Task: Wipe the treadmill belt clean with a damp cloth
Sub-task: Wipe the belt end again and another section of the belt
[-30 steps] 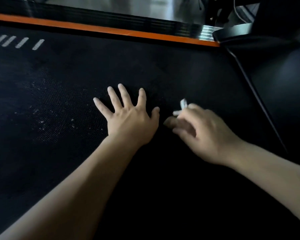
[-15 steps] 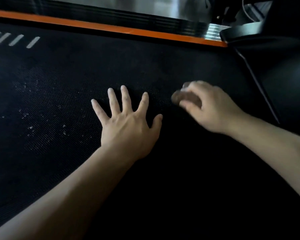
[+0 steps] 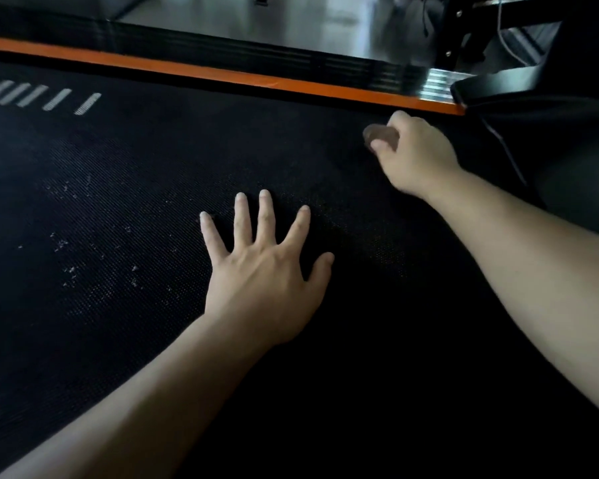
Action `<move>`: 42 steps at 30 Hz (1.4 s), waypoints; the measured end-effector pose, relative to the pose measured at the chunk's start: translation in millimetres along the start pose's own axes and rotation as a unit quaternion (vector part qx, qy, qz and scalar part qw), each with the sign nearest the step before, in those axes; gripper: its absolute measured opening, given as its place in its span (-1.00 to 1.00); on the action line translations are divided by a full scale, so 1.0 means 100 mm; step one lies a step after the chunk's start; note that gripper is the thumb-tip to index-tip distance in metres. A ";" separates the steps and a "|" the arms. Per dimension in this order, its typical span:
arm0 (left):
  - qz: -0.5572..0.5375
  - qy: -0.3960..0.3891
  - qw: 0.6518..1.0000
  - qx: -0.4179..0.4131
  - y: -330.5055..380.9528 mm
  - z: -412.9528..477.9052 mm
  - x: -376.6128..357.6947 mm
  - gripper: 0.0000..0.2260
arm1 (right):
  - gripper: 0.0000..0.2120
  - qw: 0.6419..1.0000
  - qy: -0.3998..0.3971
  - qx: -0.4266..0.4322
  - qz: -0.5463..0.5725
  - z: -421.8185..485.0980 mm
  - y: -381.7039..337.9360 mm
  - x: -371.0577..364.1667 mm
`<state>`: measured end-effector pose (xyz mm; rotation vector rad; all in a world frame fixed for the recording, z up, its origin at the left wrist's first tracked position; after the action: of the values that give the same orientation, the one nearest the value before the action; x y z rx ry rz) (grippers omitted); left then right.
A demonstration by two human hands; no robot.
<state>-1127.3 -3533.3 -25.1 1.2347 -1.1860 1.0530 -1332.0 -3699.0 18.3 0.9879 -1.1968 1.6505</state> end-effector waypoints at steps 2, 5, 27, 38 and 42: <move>0.004 -0.002 1.000 -0.001 0.01 0.00 0.00 -0.30 | -0.75 0.998 -0.002 0.059 0.011 -0.13 -0.20 -0.08; 0.008 -0.001 1.000 0.003 0.01 0.00 0.01 -0.31 | -0.75 0.981 -0.053 0.167 0.080 -0.41 -0.37 -0.16; -0.002 0.015 1.000 0.001 0.02 -0.02 0.01 -0.30 | -0.75 1.000 0.029 0.008 0.002 0.38 0.30 -0.16; 0.000 0.013 1.000 -0.009 0.03 -0.02 0.02 -0.30 | -0.78 0.999 0.006 0.027 0.026 -0.03 0.23 -0.06; 0.005 0.001 1.000 -0.021 0.05 -0.02 0.04 -0.27 | -0.71 0.999 -0.002 0.038 -0.013 -0.10 0.45 0.06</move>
<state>-1131.8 -3531.4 -20.5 1.1962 -1.2083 1.0322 -1376.9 -3696.4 8.4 1.0504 -1.1259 1.6854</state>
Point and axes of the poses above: each hand's wrist, its own z-axis towards the middle knuckle, its own x-axis out of the back of the hand, y = z × x, the point moved 2 cm from there along z, towards the middle knuckle, and after that the axes turned 5 degrees about z, right-handed, at the moved point
